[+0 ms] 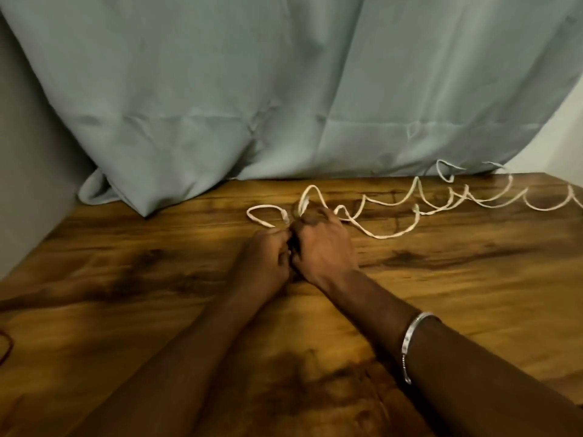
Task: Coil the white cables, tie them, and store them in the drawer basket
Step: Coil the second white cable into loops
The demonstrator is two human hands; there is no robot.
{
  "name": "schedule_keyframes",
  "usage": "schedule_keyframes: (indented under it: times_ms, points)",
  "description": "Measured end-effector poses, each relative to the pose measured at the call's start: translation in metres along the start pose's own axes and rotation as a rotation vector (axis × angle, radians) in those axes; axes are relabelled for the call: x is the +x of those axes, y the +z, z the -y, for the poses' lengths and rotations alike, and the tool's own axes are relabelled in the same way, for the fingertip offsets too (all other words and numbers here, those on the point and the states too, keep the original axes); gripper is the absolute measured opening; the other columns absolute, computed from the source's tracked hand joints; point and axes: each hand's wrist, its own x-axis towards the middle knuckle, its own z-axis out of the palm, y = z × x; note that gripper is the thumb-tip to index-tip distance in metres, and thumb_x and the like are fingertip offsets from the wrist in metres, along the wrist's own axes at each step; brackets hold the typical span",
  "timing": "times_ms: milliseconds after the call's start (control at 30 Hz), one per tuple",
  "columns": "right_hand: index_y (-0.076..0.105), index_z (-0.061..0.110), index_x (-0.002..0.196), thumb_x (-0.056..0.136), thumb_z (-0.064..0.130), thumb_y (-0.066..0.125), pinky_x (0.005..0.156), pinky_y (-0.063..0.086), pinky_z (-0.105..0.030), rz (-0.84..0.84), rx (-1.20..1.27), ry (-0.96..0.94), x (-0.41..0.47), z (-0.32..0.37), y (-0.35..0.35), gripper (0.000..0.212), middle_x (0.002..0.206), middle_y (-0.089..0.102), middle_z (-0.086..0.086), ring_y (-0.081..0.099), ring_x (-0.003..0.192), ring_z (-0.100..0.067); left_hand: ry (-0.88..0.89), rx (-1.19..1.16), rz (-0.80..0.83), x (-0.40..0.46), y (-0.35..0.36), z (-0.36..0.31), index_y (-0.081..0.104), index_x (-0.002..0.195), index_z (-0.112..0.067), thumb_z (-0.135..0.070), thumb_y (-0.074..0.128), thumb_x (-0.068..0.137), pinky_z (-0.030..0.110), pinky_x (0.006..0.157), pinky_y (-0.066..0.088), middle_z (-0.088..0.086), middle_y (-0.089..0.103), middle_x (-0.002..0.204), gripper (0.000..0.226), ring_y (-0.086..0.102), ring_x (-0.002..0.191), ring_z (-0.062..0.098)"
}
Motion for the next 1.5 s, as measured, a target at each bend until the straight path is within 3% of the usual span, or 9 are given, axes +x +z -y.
schedule_keyframes:
  times_ms: [100, 333, 567, 700, 933, 1067, 1233, 1367, 1500]
  points:
    - [0.075, 0.02, 0.095, 0.084, 0.04, 0.063, 0.091, 0.044, -0.041, 0.021, 0.067, -0.004, 0.011, 0.002, 0.006, 0.027, 0.097, 0.072, -0.006, 0.067, 0.097, -0.031, -0.064, -0.037, -0.092, 0.005, -0.003, 0.005, 0.072, 0.111, -0.018, -0.004, 0.06, 0.085, 0.034, 0.093, 0.047, 0.002, 0.07, 0.114, 0.032, 0.06, 0.107, 0.02]
    - [0.062, 0.019, 0.084, 0.088, 0.039, 0.052, 0.073, 0.04, -0.035, -0.147, 0.191, -0.001, 0.012, 0.003, 0.002, 0.023, 0.083, 0.07, -0.007, 0.065, 0.073, -0.031, -0.086, -0.028, -0.468, 0.017, -0.02, 0.037, 0.06, 0.131, -0.016, -0.009, 0.054, 0.086, 0.041, 0.108, 0.041, 0.005, 0.056, 0.139, 0.046, 0.05, 0.129, 0.026]
    - [0.057, 0.02, 0.097, 0.097, 0.037, 0.045, 0.061, 0.052, -0.043, -0.369, 0.551, 0.187, -0.003, 0.004, -0.018, 0.021, 0.073, 0.063, 0.002, 0.061, 0.064, -0.022, -0.176, -0.823, -0.267, 0.02, -0.025, 0.024, 0.059, 0.125, -0.014, -0.017, 0.045, 0.106, 0.021, 0.086, 0.053, 0.002, 0.071, 0.113, 0.024, 0.067, 0.106, 0.012]
    - [0.059, 0.022, 0.103, 0.1, 0.036, 0.049, 0.064, 0.054, -0.039, -0.288, 0.587, 0.304, -0.006, -0.002, -0.018, 0.018, 0.079, 0.066, 0.003, 0.062, 0.068, -0.019, -0.224, -1.138, -0.113, 0.014, -0.027, 0.003, 0.063, 0.112, -0.006, -0.025, 0.037, 0.107, 0.033, 0.081, 0.058, 0.004, 0.066, 0.08, 0.033, 0.071, 0.084, 0.018]
    - [0.062, 0.023, 0.114, 0.102, 0.032, 0.051, 0.077, 0.06, -0.048, -0.07, 0.614, 0.353, -0.004, 0.001, -0.015, 0.019, 0.102, 0.073, -0.004, 0.07, 0.091, -0.027, -0.092, -1.069, -0.03, 0.01, -0.019, -0.013, 0.06, 0.132, -0.015, -0.031, 0.035, 0.105, 0.039, 0.102, 0.046, 0.009, 0.073, 0.116, 0.04, 0.066, 0.113, 0.024]
    - [0.061, 0.028, 0.092, 0.097, 0.029, 0.063, 0.063, 0.049, -0.033, 0.137, 0.684, 0.269, -0.004, 0.008, -0.016, 0.006, 0.083, 0.064, 0.006, 0.064, 0.079, -0.017, 0.025, -0.751, -0.114, 0.011, -0.02, -0.01, 0.061, 0.131, -0.021, -0.032, 0.035, 0.107, 0.034, 0.104, 0.045, -0.009, 0.07, 0.125, 0.037, 0.061, 0.123, 0.008]
    - [0.067, 0.028, 0.095, 0.1, 0.04, 0.063, 0.065, 0.049, -0.032, 0.193, 0.612, 0.153, -0.005, 0.014, -0.018, 0.013, 0.086, 0.068, 0.006, 0.065, 0.08, -0.015, -0.077, -0.872, -0.294, 0.015, -0.026, 0.002, 0.066, 0.116, -0.014, -0.026, 0.035, 0.108, 0.03, 0.079, 0.059, 0.002, 0.075, 0.093, 0.034, 0.073, 0.086, 0.02]
    - [0.073, 0.028, 0.106, 0.102, 0.044, 0.053, 0.078, 0.058, -0.043, 0.004, 0.692, 0.247, -0.006, 0.012, -0.017, 0.027, 0.094, 0.076, 0.003, 0.07, 0.087, -0.02, -0.178, -1.043, -0.425, 0.021, -0.036, 0.005, 0.066, 0.098, -0.011, -0.031, 0.034, 0.108, 0.026, 0.049, 0.043, -0.004, 0.043, 0.05, 0.04, 0.042, 0.041, 0.011]
    - [0.072, 0.022, 0.093, 0.095, 0.059, 0.046, 0.071, 0.059, -0.05, -0.161, 0.84, 0.421, -0.002, 0.004, -0.014, 0.045, 0.079, 0.072, 0.003, 0.068, 0.075, -0.018, -0.297, -1.371, -0.234, 0.02, -0.046, 0.007, 0.061, 0.086, -0.008, -0.037, 0.032, 0.106, 0.016, 0.037, 0.022, -0.006, 0.032, 0.045, 0.046, 0.025, 0.032, 0.004]
